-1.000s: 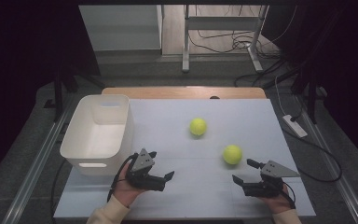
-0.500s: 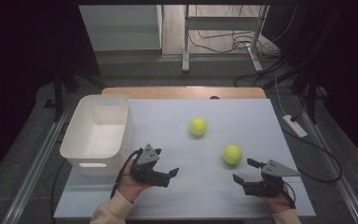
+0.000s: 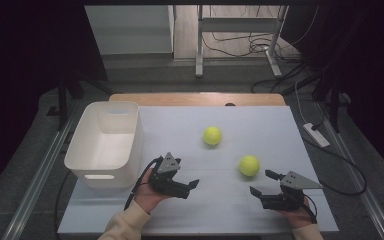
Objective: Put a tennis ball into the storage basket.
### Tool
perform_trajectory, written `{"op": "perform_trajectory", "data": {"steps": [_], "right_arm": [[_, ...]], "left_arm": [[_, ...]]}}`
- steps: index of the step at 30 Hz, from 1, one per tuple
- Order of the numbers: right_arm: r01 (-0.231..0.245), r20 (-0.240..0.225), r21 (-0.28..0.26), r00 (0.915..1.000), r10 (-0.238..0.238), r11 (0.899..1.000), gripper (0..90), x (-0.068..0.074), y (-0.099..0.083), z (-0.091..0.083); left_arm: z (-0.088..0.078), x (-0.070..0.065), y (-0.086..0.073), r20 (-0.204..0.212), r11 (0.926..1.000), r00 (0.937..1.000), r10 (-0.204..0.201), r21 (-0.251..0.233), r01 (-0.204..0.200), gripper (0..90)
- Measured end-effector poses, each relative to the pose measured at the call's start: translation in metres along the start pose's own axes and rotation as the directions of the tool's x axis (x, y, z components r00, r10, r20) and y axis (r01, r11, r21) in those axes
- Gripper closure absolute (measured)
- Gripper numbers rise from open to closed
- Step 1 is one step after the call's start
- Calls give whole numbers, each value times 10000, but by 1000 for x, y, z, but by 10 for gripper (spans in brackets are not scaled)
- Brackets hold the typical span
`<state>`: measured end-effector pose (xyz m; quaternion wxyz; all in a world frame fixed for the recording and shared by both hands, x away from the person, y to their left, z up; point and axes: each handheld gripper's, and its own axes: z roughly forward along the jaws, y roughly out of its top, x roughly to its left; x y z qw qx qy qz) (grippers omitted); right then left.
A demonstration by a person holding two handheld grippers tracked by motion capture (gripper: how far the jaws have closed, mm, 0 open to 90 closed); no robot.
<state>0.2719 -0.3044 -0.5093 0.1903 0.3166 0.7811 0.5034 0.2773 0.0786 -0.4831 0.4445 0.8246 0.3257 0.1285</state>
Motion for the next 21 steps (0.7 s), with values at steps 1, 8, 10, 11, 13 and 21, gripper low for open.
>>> {"op": "perform_trajectory", "data": {"steps": [1, 8, 10, 11, 13, 21], "right_arm": [[15, 14, -7, 10000, -15, 10000, 142, 0, 0, 0], [21, 25, 42, 10000, -21, 10000, 142, 0, 0, 1], [27, 27, 47, 10000, -27, 10000, 142, 0, 0, 1], [19, 34, 47, 10000, -19, 10000, 142, 0, 0, 1], [-4, 59, 12, 10000, 4, 10000, 142, 0, 0, 0], [27, 37, 16, 10000, -28, 10000, 142, 0, 0, 0]], "left_arm": [[1, 0, 0, 14, 10000, 10000, 4, 2, -4, 75], [5, 1, 3, 79, 10000, 10000, 43, 1, -43, 76], [7, 1, 4, 100, 10000, 9999, 53, 14, -53, 75], [8, 1, 4, 120, 10000, 9999, 59, 27, -59, 75], [10, 0, 5, 159, 10000, 9999, 62, 43, -63, 76], [19, -2, 10, 236, 9998, 9996, 157, 138, -160, 76]]}}
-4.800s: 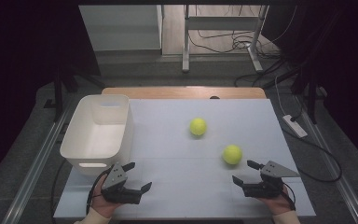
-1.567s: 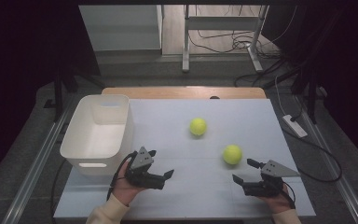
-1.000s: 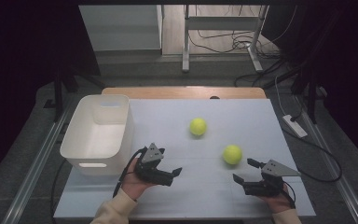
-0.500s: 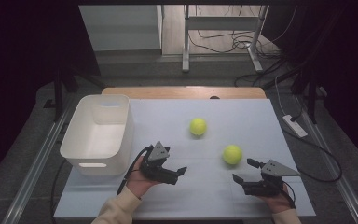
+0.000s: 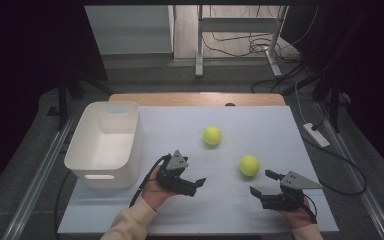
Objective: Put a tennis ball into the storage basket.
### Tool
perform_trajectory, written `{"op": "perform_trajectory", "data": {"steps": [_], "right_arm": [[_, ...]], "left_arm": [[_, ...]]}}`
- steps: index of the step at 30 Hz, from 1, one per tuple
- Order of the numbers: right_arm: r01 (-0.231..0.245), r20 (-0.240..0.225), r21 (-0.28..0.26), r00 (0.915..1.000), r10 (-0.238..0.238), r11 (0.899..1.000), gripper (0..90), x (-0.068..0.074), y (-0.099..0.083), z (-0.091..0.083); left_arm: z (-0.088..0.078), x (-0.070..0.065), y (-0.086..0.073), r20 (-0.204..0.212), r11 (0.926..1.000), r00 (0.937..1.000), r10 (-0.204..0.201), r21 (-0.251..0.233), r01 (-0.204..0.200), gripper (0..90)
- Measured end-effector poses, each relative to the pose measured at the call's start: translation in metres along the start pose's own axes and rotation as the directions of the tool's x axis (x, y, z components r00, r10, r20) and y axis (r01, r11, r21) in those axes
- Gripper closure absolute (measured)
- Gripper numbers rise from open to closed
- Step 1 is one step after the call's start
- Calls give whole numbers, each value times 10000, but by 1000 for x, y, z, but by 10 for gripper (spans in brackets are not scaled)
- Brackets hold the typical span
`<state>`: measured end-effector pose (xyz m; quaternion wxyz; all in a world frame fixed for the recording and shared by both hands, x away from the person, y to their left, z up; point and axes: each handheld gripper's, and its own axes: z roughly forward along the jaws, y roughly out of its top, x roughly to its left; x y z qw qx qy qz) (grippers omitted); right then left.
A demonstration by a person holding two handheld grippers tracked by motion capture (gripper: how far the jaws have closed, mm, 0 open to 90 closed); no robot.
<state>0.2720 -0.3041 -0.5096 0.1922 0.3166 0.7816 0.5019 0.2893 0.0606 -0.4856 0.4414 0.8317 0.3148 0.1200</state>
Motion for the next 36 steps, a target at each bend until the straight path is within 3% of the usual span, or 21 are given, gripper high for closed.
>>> {"op": "perform_trajectory", "data": {"steps": [14, 21, 36], "right_arm": [[7, 37, 41, 10000, -7, 10000, 142, 1, 0, 1], [-6, 19, 7, 10000, 6, 10000, 142, 1, 0, 0], [12, -13, -44, 10000, -13, 10000, 142, 0, 0, 0]], "left_arm": [[9, 5, 4, -45, 10000, 10000, 0, 60, 1, 77], [12, 11, 12, -266, 9997, 9993, -264, -13, 264, 75], [20, 16, 35, -414, 10000, 9991, -60, 4, 60, 72]]}}
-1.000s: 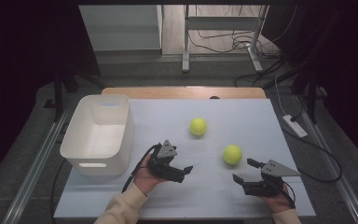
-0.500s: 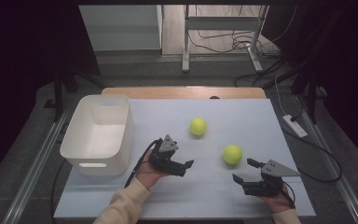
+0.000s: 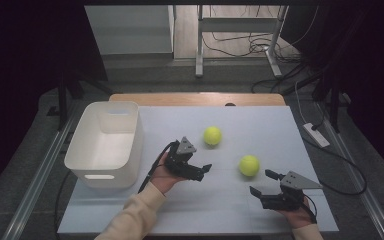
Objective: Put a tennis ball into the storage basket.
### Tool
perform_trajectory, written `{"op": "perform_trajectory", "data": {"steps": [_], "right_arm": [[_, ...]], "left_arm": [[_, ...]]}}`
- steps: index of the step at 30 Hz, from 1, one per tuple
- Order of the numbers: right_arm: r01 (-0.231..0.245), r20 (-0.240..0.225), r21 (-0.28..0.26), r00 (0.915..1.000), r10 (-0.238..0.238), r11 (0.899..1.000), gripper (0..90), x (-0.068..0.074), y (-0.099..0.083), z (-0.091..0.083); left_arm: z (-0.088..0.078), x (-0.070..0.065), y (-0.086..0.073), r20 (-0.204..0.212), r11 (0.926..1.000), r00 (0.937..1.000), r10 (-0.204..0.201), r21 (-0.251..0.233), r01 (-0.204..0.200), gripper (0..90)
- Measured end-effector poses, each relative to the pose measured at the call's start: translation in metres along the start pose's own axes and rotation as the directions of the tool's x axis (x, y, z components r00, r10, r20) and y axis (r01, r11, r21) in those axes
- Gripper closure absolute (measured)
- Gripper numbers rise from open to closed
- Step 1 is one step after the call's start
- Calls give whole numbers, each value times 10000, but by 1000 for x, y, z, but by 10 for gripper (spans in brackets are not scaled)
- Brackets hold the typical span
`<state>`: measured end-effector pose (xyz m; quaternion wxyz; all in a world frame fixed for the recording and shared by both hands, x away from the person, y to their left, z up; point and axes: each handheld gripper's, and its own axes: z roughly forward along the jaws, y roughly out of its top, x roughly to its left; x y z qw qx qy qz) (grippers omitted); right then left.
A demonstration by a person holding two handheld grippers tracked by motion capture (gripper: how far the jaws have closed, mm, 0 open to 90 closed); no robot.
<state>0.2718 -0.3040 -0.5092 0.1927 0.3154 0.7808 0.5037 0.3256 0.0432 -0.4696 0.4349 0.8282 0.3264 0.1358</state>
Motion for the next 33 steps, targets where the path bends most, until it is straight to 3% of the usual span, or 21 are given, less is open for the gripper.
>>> {"op": "perform_trajectory", "data": {"steps": [33], "right_arm": [[1, 23, 33, 10000, -1, 10000, 142, -1, 0, 0]], "left_arm": [[16, 22, 27, -311, 9998, 9995, -87, 187, 93, 69]]}}
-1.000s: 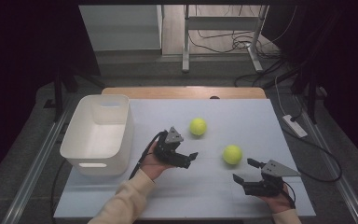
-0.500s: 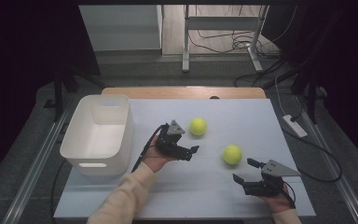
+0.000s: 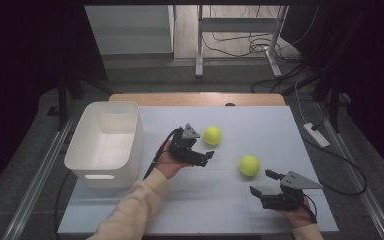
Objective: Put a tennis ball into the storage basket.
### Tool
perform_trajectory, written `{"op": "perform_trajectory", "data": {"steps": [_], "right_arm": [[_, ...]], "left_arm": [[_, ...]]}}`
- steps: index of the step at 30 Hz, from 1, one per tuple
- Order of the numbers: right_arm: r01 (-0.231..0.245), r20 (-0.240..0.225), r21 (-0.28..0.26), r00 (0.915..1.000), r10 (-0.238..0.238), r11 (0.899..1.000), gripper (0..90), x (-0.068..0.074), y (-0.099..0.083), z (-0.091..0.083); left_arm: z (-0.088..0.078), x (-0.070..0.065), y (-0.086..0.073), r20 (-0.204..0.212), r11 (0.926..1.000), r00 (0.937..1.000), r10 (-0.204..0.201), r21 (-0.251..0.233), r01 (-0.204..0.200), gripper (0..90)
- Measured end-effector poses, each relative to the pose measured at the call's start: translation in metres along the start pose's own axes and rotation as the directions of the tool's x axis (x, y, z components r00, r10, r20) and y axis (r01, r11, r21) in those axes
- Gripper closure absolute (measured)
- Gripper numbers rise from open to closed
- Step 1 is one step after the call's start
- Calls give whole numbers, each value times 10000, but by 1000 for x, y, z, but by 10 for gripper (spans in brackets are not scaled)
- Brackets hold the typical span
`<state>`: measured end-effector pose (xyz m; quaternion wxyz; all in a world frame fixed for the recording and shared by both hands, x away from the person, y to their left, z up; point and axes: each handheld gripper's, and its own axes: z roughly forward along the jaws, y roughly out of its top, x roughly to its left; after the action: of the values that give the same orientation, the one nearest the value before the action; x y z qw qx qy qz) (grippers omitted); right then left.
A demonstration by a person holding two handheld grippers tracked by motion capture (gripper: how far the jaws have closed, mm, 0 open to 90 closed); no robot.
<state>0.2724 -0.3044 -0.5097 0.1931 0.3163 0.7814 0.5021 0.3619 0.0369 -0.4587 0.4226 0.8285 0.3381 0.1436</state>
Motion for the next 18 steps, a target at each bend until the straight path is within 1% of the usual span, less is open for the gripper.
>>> {"op": "perform_trajectory", "data": {"steps": [8, 12, 16, 18], "right_arm": [[-3, 5, 1, 10000, 3, 10000, 142, 0, 0, 0], [28, 1, 4, 10000, -28, 10000, 142, 0, 0, 0], [30, 3, 4, 10000, -30, 10000, 142, 0, 0, 0], [27, 1, 8, 10000, -27, 10000, 142, 0, 0, 0]], "left_arm": [[2, 2, 7, -101, 10000, 9999, 69, -49, -70, 69], [5, 3, 11, -190, 9999, 9998, 108, 40, -108, 69], [6, 5, 15, -326, 9999, 9994, 110, -64, -112, 72], [7, 7, 16, -368, 9999, 9993, 101, -24, -102, 73]]}}
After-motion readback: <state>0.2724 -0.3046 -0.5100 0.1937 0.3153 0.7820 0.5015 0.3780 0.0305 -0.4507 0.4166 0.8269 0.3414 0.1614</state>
